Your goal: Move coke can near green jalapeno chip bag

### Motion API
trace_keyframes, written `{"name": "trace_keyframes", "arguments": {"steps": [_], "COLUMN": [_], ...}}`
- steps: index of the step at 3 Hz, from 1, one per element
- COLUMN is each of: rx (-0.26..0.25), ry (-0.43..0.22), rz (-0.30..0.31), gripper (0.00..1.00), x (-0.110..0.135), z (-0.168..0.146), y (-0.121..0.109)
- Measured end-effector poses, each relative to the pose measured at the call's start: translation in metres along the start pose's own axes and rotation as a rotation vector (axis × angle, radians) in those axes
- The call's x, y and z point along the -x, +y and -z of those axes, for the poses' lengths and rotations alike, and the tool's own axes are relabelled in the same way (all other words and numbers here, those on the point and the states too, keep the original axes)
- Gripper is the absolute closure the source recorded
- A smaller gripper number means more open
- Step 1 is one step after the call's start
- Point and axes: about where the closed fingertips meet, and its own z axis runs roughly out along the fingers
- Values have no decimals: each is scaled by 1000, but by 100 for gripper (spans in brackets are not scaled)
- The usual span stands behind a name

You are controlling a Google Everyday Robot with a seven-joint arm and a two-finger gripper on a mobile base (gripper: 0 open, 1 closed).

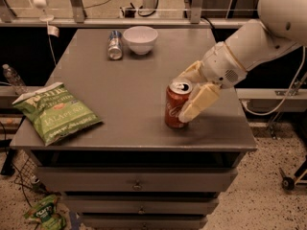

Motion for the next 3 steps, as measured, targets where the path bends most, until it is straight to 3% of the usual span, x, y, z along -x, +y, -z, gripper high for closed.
{"name": "trace_keyframes", "arguments": {"steps": [1, 2, 3], "rx": [7, 20, 22], "ry": [-18, -78, -74], "rz": [1, 9, 11], "gripper": [47, 71, 99], "x": [4, 19, 20], "z": [-5, -12, -13], "y": [0, 1, 2]}}
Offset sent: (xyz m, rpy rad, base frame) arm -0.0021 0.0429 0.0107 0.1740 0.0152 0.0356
